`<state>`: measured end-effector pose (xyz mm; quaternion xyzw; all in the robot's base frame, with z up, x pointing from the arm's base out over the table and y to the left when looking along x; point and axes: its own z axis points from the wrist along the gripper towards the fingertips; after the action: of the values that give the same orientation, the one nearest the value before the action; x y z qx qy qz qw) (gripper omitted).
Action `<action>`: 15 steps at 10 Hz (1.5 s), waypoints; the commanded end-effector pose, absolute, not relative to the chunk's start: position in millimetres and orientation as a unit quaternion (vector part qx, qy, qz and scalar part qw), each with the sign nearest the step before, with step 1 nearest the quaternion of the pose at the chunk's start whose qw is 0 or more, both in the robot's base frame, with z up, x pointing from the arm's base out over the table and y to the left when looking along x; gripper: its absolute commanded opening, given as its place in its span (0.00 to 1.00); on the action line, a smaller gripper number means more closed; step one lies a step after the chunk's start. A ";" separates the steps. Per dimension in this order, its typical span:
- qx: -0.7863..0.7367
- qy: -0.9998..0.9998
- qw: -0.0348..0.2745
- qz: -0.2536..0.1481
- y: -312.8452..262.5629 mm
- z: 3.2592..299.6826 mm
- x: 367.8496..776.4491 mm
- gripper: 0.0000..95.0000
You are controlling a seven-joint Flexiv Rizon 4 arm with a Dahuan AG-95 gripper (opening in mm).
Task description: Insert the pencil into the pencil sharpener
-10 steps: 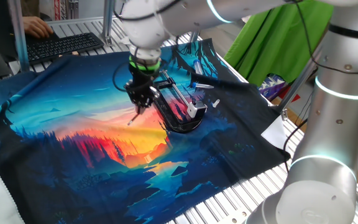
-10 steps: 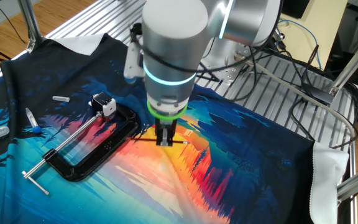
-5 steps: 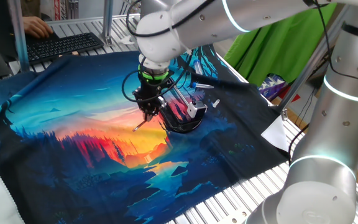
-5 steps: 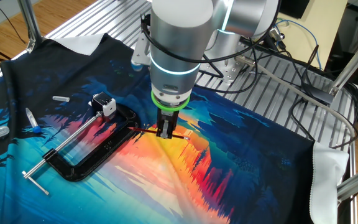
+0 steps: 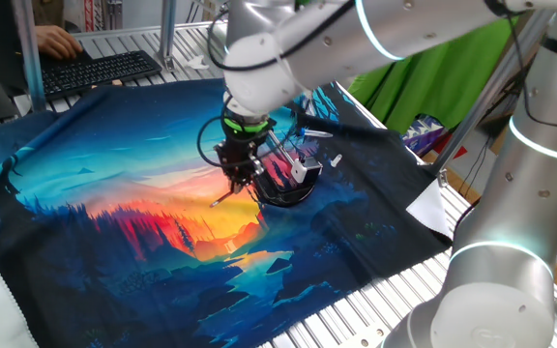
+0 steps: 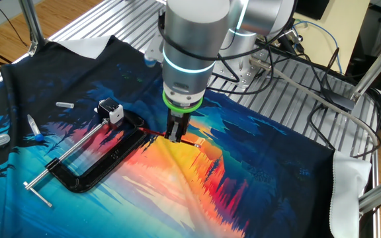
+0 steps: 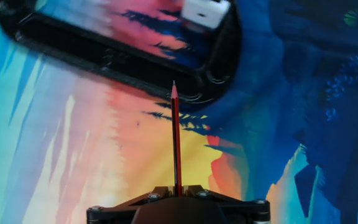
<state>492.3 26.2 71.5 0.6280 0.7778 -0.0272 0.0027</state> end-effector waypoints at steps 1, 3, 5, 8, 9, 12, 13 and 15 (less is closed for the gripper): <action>0.636 0.771 0.007 -0.024 21.8 66.5 494.2 0.00; 0.637 0.770 0.009 -0.024 17.8 62.7 498.7 0.00; 0.637 0.771 0.015 -0.027 14.3 59.7 502.2 0.00; 0.638 0.769 0.018 -0.028 9.0 57.4 506.8 0.00; 0.638 0.769 0.018 -0.027 5.2 58.0 509.3 0.00; 0.638 0.769 0.015 -0.025 -0.7 58.8 512.8 0.00; 0.640 0.768 0.015 -0.025 -1.1 58.6 513.1 0.00; 0.648 0.761 0.014 -0.024 -1.2 58.5 513.2 0.00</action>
<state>513.7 -1.2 58.9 0.6485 0.7607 -0.0245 0.0138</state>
